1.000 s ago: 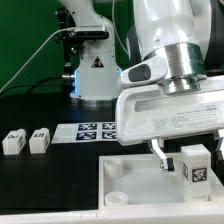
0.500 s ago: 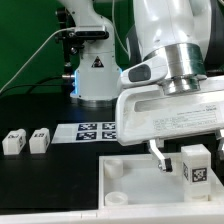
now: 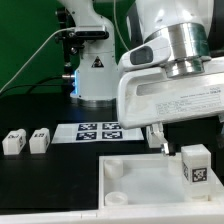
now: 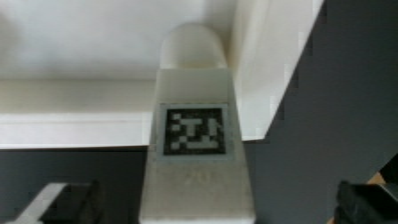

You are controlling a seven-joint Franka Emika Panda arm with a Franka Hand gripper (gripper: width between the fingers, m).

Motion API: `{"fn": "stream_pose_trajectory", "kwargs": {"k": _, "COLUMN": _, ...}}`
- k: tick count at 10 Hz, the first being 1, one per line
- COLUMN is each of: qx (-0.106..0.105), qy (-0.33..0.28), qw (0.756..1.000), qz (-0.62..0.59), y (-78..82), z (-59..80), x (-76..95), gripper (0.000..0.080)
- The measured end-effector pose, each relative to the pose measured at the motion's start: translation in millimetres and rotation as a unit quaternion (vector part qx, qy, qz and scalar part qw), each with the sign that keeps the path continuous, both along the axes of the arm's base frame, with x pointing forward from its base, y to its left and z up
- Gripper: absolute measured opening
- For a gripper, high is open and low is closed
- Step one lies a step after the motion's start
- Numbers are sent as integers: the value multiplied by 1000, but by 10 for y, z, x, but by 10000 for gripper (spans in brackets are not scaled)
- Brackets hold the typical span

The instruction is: Assemble one leg

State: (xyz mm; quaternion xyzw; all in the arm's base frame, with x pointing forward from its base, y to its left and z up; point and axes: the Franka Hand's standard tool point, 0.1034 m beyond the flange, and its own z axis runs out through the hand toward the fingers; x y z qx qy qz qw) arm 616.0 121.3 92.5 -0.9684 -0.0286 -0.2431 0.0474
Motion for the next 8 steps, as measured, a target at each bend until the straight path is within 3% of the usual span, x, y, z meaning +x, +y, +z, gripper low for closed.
{"fn": "stream_pose_trajectory", "kwargs": {"k": 2, "qx": 1, "qy": -3, "qw": 1000, "qz": -2, "y": -24, "z": 112, "x": 40, "gripper": 649}}
{"fn": "stream_pose_trajectory", "kwargs": {"k": 3, "qx": 4, "qy": 56, "qw": 998, "qz": 4, "y": -10, "z": 67, "x": -28, "gripper": 649}}
{"fn": "stream_pose_trajectory", "kwargs": {"k": 7, "qx": 16, "qy": 264, "qw": 964, "qz": 10, "y": -50, "z": 41, "x": 33, "gripper": 649}}
{"fn": "stream_pose_trajectory", "kwargs": {"k": 8, "qx": 16, "qy": 258, "qw": 966, "qz": 10, "y": -50, "z": 40, "x": 114, "gripper": 649}}
